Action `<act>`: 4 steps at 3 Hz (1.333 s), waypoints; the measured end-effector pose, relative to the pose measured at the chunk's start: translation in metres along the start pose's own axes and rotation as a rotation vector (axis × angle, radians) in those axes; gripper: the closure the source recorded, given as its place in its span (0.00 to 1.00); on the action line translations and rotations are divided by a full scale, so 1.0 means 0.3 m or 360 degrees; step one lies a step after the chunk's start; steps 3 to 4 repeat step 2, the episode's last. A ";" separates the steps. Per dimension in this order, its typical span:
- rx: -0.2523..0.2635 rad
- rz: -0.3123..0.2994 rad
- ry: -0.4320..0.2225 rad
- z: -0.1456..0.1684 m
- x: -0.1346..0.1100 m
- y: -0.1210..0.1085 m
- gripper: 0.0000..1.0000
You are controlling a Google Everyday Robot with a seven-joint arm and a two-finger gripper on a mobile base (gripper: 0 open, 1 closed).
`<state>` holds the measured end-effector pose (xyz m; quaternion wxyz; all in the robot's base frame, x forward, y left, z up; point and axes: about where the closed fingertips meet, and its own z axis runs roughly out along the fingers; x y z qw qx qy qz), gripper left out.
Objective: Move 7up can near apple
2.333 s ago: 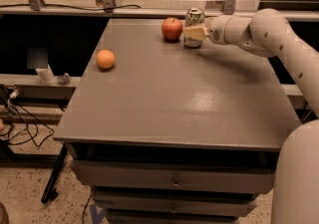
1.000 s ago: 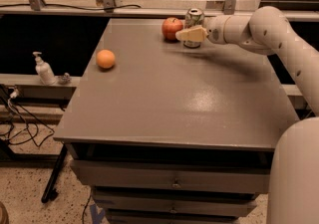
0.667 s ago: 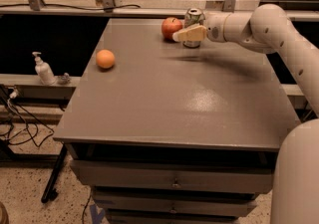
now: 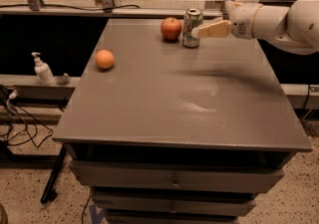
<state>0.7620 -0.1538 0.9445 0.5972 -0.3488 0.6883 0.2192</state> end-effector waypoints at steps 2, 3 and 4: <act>0.0139 -0.0129 -0.0026 -0.344 -0.043 -0.027 0.00; 0.0139 -0.0129 -0.0026 -0.344 -0.043 -0.027 0.00; 0.0139 -0.0129 -0.0026 -0.344 -0.043 -0.027 0.00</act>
Offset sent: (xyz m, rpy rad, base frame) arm -0.0456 -0.0432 0.0276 -0.0320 -0.0699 -0.0274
